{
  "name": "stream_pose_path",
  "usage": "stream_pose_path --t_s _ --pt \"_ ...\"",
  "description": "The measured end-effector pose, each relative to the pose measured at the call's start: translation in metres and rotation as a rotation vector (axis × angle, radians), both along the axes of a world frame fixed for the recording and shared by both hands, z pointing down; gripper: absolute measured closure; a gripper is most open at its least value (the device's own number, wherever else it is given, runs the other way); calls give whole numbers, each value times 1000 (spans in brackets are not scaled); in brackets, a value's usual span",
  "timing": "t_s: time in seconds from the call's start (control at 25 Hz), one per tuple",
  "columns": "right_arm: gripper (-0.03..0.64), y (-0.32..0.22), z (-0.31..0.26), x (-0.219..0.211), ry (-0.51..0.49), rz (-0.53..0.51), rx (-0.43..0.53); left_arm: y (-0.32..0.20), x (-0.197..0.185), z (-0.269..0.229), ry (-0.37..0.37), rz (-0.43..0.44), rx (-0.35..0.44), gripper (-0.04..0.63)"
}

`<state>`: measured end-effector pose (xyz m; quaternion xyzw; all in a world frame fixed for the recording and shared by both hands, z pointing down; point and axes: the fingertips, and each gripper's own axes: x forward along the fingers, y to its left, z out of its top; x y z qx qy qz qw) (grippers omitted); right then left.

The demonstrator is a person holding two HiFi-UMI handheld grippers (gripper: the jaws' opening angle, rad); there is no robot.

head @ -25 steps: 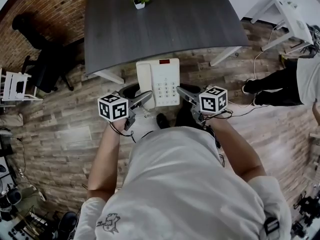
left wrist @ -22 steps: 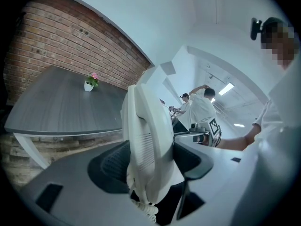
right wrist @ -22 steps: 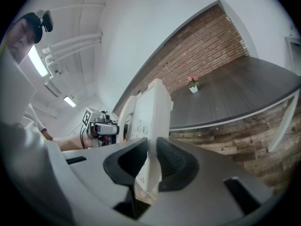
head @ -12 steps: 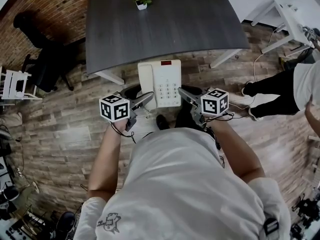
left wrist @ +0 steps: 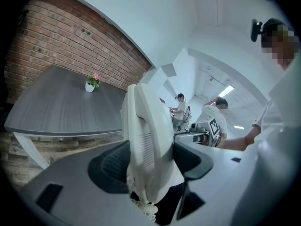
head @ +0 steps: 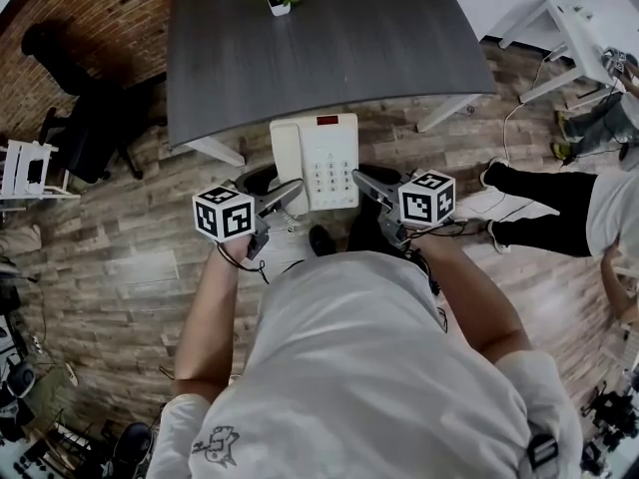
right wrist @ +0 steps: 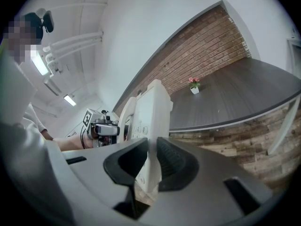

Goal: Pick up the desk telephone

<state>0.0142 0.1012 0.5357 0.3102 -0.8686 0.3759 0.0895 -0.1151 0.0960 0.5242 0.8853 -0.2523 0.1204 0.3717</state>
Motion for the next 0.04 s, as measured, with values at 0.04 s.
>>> stream_pose_path --t_s 0.04 --pt "548 -1 0 -1 -1 -2 2 -1 -1 0 -1 -1 3 293"
